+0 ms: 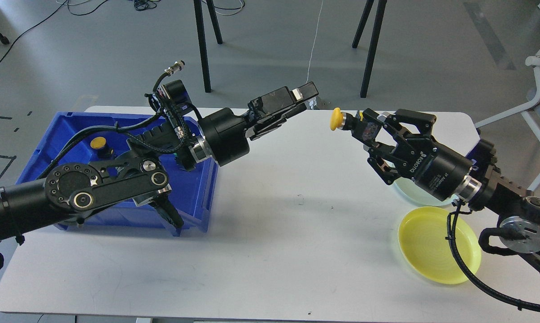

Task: Pass button and place on color plate
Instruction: 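Open the left gripper and pull the button away with the right gripper, then lower the button onto the yellow plate and release with the right gripper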

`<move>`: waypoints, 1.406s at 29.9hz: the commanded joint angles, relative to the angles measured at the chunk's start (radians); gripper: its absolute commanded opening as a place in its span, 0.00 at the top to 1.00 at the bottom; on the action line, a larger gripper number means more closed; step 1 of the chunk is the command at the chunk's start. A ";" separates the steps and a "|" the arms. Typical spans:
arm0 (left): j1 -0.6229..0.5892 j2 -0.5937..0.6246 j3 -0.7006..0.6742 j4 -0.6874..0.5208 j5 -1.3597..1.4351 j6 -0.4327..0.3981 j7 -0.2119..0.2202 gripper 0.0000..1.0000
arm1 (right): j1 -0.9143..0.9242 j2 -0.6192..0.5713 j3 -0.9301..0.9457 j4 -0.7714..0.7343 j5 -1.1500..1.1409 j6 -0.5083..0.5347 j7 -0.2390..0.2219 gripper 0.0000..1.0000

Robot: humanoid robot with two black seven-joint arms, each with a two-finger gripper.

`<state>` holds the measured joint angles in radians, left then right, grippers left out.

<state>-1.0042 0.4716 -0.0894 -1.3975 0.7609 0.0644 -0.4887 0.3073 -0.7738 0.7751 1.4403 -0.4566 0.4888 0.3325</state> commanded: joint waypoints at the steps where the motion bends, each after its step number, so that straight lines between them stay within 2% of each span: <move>1: 0.001 -0.001 -0.004 0.000 0.000 0.002 0.000 0.24 | -0.187 -0.061 0.093 0.006 -0.103 -0.057 0.017 0.99; 5: 0.001 -0.001 -0.004 0.000 0.000 0.003 0.000 0.23 | -0.318 -0.111 0.113 -0.006 -0.220 -0.231 0.019 0.99; 9: -0.005 0.001 0.000 0.000 0.001 0.017 0.000 0.22 | -0.402 -0.104 0.105 -0.067 -0.352 -0.424 0.019 0.99; 13: -0.040 0.076 0.020 -0.001 0.002 0.077 0.000 0.21 | -0.404 -0.056 0.044 -0.147 -0.399 -0.510 0.019 0.96; 16: -0.092 0.203 0.083 -0.005 0.006 0.075 0.000 0.19 | -0.378 -0.035 0.013 -0.185 -0.399 -0.521 0.019 0.88; 19: -0.178 0.320 0.202 -0.001 0.040 0.074 0.000 0.17 | -0.366 -0.032 0.012 -0.198 -0.399 -0.521 0.019 0.79; 22: -0.267 0.409 0.341 0.012 0.190 0.054 0.000 0.16 | -0.363 -0.031 0.009 -0.198 -0.399 -0.521 0.017 0.69; 24: -0.300 0.446 0.404 0.049 0.328 0.008 0.000 0.16 | -0.361 -0.031 0.009 -0.195 -0.396 -0.523 0.017 0.59; 27: -0.315 0.467 0.451 0.113 0.420 -0.053 0.000 0.16 | -0.361 -0.031 0.012 -0.192 -0.390 -0.523 0.017 0.44; 29: -0.314 0.467 0.474 0.150 0.445 -0.063 0.000 0.16 | -0.361 -0.031 0.013 -0.190 -0.389 -0.523 0.017 0.38; 33: -0.314 0.467 0.531 0.218 0.538 -0.078 0.000 0.16 | -0.370 -0.031 0.021 -0.175 -0.384 -0.523 0.020 0.34; 37: -0.306 0.456 0.556 0.288 0.567 -0.161 0.000 0.16 | -0.387 -0.035 0.024 -0.144 -0.382 -0.523 0.022 0.29; 39: -0.298 0.455 0.557 0.322 0.580 -0.164 0.000 0.16 | -0.396 -0.036 0.027 -0.136 -0.381 -0.524 0.022 0.24; 42: -0.280 0.453 0.557 0.370 0.587 -0.167 0.000 0.16 | -0.396 -0.042 0.036 -0.100 -0.375 -0.524 0.034 0.22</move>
<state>-1.2986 0.9275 0.4670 -1.0717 1.3403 -0.0980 -0.4889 -0.0869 -0.8109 0.8040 1.3104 -0.8360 -0.0352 0.3561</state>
